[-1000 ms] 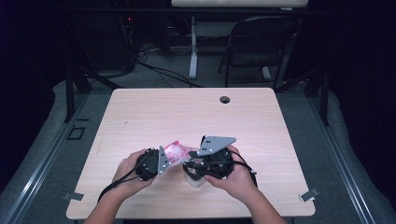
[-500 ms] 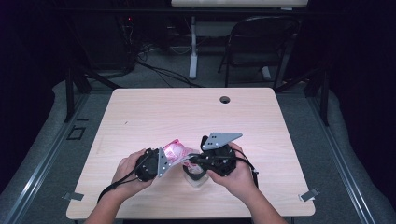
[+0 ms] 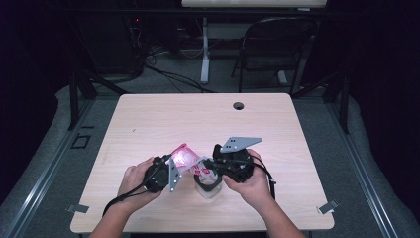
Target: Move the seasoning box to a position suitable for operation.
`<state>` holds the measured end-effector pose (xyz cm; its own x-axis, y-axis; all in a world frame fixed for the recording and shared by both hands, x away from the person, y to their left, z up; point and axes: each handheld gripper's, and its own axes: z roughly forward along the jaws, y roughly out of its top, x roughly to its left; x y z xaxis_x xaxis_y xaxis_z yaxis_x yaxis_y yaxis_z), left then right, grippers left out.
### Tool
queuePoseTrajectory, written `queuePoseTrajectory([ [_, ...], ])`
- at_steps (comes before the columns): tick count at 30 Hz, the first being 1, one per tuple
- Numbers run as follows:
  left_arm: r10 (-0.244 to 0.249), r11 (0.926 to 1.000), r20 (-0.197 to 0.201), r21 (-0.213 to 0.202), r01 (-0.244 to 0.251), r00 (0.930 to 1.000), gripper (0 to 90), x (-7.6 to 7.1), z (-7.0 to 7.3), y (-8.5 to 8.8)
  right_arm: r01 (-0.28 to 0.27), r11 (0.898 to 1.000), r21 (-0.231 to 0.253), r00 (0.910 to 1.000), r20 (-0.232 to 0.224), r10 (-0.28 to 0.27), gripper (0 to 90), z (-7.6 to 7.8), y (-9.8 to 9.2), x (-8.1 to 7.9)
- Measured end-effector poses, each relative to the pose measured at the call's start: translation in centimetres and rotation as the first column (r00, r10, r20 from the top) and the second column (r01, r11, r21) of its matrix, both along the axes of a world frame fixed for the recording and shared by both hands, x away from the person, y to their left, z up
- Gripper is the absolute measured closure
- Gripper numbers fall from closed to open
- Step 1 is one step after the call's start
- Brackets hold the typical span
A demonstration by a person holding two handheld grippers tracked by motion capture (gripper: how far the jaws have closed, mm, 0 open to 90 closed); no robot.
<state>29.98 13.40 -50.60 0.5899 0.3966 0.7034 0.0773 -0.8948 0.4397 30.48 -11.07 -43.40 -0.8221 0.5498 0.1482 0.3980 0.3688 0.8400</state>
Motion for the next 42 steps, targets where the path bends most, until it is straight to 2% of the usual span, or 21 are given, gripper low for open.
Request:
queuePoseTrajectory([
  [2, 0.001, 1.0000, 0.010, 0.009, -0.001, 0.9999, 65.4, 0.0, 0.0, -0.1, 0.007, 1.000, -0.005, 1.0000, 0.001, -0.007, 90.0, 0.0, 0.0, 0.1],
  [3, 0.005, 0.9996, 0.033, 0.027, -0.006, 0.9994, 65.5, -0.1, 0.1, -0.1, 0.014, 1.000, -0.007, 0.9999, 0.000, -0.014, 90.0, -0.1, -0.1, 0.2],
  [4, 0.005, 0.9996, 0.033, 0.027, -0.006, 0.9994, 65.5, -0.1, 0.1, -0.1, 0.015, 1.000, -0.002, 0.9999, -0.002, -0.015, 90.0, -0.2, -0.1, 0.3],
  [5, 0.010, 0.9991, 0.057, 0.040, -0.012, 0.9983, 65.5, -0.1, 0.2, -0.2, 0.020, 1.000, -0.001, 0.9998, -0.001, -0.020, 90.0, -0.2, -0.2, 0.4],
  [6, 0.010, 0.9991, 0.057, 0.040, -0.012, 0.9983, 65.5, -0.1, 0.2, -0.2, 0.022, 1.000, -0.002, 0.9998, 0.000, -0.022, 90.0, -0.2, -0.2, 0.4],
  [7, 0.010, 0.9986, 0.080, 0.051, -0.014, 0.9968, 65.6, -0.2, 0.3, -0.2, 0.024, 1.000, -0.003, 0.9997, 0.000, -0.024, 90.0, -0.3, -0.3, 0.5],
  [8, 0.010, 0.9986, 0.080, 0.051, -0.014, 0.9968, 65.5, -0.2, 0.3, -0.2, 0.024, 1.000, -0.003, 0.9997, 0.000, -0.024, 90.0, -0.3, -0.3, 0.5],
  [10, 0.014, 0.9975, 0.110, 0.067, -0.022, 0.9939, 65.6, -0.3, 0.4, -0.2, 0.033, 0.999, 0.001, 0.9994, -0.004, -0.033, 90.0, -0.4, -0.3, 0.6],
  [16, 0.017, 0.9956, 0.144, 0.089, -0.030, 0.9895, 65.7, -0.5, 0.3, -0.3, 0.039, 0.999, -0.005, 0.9992, 0.001, -0.039, 90.0, -0.6, -0.3, 0.6],
  [17, 0.016, 0.9950, 0.161, 0.095, -0.032, 0.9868, 65.7, -0.6, 0.3, -0.3, 0.039, 0.999, -0.008, 0.9992, 0.004, -0.039, 90.0, -0.6, -0.3, 0.6],
  [19, 0.018, 0.9944, 0.172, 0.100, -0.035, 0.9849, 65.7, -0.7, 0.3, -0.3, 0.039, 0.999, -0.007, 0.9992, 0.004, -0.039, 90.0, -0.7, -0.3, 0.5],
  [26, 0.015, 0.9934, 0.188, 0.109, -0.036, 0.9821, 65.8, -0.7, 0.4, -0.2, 0.041, 0.999, -0.007, 0.9991, 0.006, -0.041, 90.0, -0.7, -0.3, 0.4],
  [30, 0.012, 0.9922, 0.179, 0.120, -0.034, 0.9838, 65.8, -0.6, 0.7, -0.2, 0.043, 0.999, -0.003, 0.9991, 0.004, -0.043, 90.0, -0.7, -0.4, 0.5],
  [31, 0.005, 0.9907, 0.169, 0.133, -0.028, 0.9856, 65.8, -0.5, 0.8, -0.3, 0.044, 0.999, -0.002, 0.9990, 0.003, -0.044, 90.0, -0.7, -0.4, 0.5],
  [32, 0.005, 0.9907, 0.169, 0.133, -0.028, 0.9856, 65.9, -0.5, 0.8, -0.3, 0.044, 0.999, -0.002, 0.9990, 0.003, -0.044, 90.0, -0.7, -0.4, 0.5],
  [35, -0.009, 0.9854, 0.175, 0.169, -0.021, 0.9845, 65.8, -0.5, 1.3, -0.3, 0.045, 0.999, -0.002, 0.9990, 0.002, -0.045, 90.0, -0.8, -0.5, 0.6],
  [38, -0.013, 0.9840, 0.170, 0.177, -0.018, 0.9853, 65.9, -0.5, 1.6, -0.3, 0.045, 0.999, -0.003, 0.9990, 0.000, -0.045, 90.0, -0.7, -0.6, 0.6],
  [39, -0.019, 0.9807, 0.171, 0.195, -0.015, 0.9851, 65.9, -0.4, 1.7, -0.3, 0.044, 0.999, -0.001, 0.9990, -0.001, -0.044, 90.0, -0.7, -0.6, 0.6],
  [42, -0.026, 0.9776, 0.168, 0.210, -0.010, 0.9855, 66.0, -0.5, 1.9, -0.3, 0.046, 0.999, -0.003, 0.9989, -0.002, -0.046, 90.0, -0.8, -0.6, 0.6],
])
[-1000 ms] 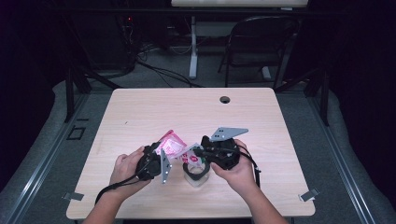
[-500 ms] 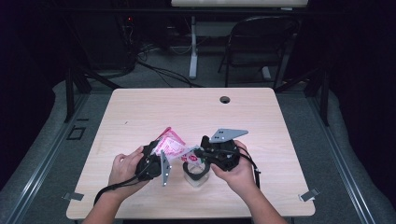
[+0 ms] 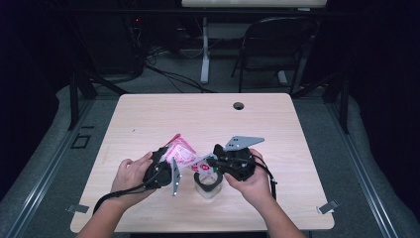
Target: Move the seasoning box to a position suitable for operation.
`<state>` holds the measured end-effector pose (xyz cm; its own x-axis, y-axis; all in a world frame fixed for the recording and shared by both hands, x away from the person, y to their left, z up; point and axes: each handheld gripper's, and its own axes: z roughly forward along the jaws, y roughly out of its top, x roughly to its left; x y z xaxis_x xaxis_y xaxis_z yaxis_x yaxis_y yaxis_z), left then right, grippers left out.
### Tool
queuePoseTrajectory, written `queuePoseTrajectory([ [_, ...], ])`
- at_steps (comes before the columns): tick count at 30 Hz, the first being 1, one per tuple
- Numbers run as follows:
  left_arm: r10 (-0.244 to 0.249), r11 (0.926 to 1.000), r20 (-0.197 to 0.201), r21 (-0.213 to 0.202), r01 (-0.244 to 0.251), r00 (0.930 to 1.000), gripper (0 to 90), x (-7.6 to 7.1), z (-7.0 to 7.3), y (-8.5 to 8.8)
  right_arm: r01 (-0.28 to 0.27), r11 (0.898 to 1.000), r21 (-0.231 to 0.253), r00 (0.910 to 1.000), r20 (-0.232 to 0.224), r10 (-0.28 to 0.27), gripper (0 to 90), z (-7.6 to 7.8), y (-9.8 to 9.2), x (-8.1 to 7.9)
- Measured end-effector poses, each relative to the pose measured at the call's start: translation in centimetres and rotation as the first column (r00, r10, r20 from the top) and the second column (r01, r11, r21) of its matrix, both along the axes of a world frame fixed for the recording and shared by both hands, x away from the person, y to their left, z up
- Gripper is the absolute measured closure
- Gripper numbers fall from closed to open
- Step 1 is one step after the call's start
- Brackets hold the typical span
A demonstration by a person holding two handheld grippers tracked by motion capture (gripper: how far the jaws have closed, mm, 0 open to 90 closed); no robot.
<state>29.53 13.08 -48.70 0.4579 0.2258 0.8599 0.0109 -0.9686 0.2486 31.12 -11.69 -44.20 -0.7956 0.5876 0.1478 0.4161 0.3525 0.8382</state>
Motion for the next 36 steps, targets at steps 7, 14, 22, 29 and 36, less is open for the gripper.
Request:
queuePoseTrajectory([
  [7, -0.007, 0.9994, -0.001, 0.033, 0.007, 1.0000, 66.1, 0.0, 0.3, -0.1, 0.003, 1.000, 0.002, 1.0000, -0.006, -0.003, 90.0, -0.1, -0.1, 0.1],
  [14, -0.011, 0.9984, -0.003, 0.055, 0.012, 0.9999, 66.2, 0.0, 0.6, -0.2, 0.004, 1.000, 0.001, 1.0000, -0.007, -0.004, 90.0, -0.2, -0.1, 0.0],
  [22, -0.014, 0.9967, 0.015, 0.081, 0.012, 0.9998, 66.2, 0.0, 0.7, -0.3, 0.001, 1.000, -0.002, 1.0000, -0.010, -0.001, 90.0, -0.3, -0.2, 0.1],
  [29, -0.014, 0.9951, 0.028, 0.098, 0.011, 0.9995, 66.3, -0.1, 0.9, -0.3, 0.002, 1.000, -0.004, 0.9999, -0.010, -0.003, 90.0, -0.3, -0.2, 0.1],
  [36, -0.011, 0.9938, 0.036, 0.111, 0.007, 0.9993, 66.4, -0.2, 1.1, -0.2, -0.003, 1.000, -0.007, 0.9999, -0.012, 0.003, 90.0, -0.3, -0.1, 0.1],
])
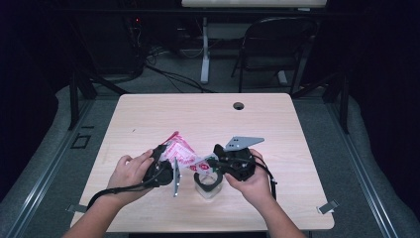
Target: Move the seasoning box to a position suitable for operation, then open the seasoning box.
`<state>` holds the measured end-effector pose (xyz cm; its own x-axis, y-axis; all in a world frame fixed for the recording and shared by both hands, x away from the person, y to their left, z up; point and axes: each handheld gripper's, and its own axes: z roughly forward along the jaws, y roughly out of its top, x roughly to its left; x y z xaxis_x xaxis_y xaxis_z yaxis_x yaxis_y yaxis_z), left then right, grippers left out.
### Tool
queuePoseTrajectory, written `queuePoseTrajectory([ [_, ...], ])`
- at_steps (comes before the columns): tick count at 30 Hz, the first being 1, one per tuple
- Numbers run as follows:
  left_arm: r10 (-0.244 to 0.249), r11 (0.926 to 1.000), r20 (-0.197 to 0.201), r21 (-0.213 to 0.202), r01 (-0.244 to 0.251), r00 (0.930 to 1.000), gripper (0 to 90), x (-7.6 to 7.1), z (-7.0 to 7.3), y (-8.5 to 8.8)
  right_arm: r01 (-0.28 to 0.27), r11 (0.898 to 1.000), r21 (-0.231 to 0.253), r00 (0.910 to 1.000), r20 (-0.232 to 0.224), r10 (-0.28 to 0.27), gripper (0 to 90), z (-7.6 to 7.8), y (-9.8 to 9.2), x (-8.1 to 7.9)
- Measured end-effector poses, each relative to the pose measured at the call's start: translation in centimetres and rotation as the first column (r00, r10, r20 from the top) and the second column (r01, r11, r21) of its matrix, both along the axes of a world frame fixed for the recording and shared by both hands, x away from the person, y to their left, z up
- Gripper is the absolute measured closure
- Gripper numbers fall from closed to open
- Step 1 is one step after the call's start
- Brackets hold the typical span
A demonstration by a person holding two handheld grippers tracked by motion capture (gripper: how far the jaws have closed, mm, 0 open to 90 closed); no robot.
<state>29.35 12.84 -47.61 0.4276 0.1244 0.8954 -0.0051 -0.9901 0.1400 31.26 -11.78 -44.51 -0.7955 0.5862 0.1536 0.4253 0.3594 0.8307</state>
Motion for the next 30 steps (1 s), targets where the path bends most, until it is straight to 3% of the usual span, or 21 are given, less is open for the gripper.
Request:
queuePoseTrajectory([
  [30, -0.009, 0.9985, 0.018, 0.054, 0.008, 0.9998, 66.4, -0.10, 0.63, -0.30, 0.008, 1.000, 0.000, 1.0000, -0.002, -0.008, 90.0, -0.18, -0.02, 0.07],
])
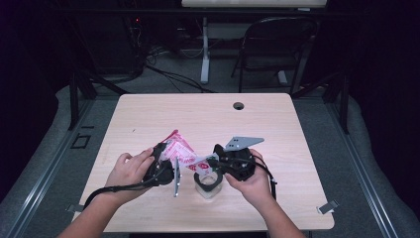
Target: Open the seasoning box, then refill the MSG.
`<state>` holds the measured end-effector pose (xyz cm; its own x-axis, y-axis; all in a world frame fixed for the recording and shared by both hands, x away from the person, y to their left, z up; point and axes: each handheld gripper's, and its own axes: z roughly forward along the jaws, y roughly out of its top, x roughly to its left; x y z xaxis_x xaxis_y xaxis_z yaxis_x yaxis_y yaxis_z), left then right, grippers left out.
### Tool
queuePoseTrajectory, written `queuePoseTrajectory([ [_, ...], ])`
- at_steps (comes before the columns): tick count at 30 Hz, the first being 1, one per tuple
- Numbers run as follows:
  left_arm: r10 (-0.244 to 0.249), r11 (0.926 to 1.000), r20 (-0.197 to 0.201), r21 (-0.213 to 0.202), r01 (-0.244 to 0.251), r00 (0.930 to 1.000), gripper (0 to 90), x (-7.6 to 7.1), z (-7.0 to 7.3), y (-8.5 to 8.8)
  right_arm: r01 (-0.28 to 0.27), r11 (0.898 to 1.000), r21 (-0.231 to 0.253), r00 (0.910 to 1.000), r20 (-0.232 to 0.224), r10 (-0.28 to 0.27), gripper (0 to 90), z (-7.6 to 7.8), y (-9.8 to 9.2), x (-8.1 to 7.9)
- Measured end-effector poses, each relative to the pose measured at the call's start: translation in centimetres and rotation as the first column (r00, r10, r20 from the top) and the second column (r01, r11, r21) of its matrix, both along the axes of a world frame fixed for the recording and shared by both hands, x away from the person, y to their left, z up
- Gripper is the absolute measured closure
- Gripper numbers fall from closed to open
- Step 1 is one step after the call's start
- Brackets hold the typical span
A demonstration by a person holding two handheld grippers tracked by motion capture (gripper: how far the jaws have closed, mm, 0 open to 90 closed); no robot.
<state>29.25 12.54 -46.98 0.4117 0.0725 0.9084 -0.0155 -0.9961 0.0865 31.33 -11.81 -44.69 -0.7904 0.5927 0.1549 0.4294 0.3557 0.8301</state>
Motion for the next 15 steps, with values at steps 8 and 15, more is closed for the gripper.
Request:
queuePoseTrajectory([
  [8, -0.004, 0.9997, 0.014, 0.024, 0.004, 0.9999, 66.5, -0.05, 0.17, -0.04, 0.002, 1.000, 0.003, 1.0000, -0.003, -0.002, 90.0, -0.06, -0.02, 0.08],
  [15, -0.006, 0.9996, 0.019, 0.028, 0.005, 0.9998, 66.5, -0.07, 0.18, 0.06, 0.002, 1.000, 0.006, 1.0000, -0.004, -0.002, 90.0, -0.14, 0.11, 0.09],
])
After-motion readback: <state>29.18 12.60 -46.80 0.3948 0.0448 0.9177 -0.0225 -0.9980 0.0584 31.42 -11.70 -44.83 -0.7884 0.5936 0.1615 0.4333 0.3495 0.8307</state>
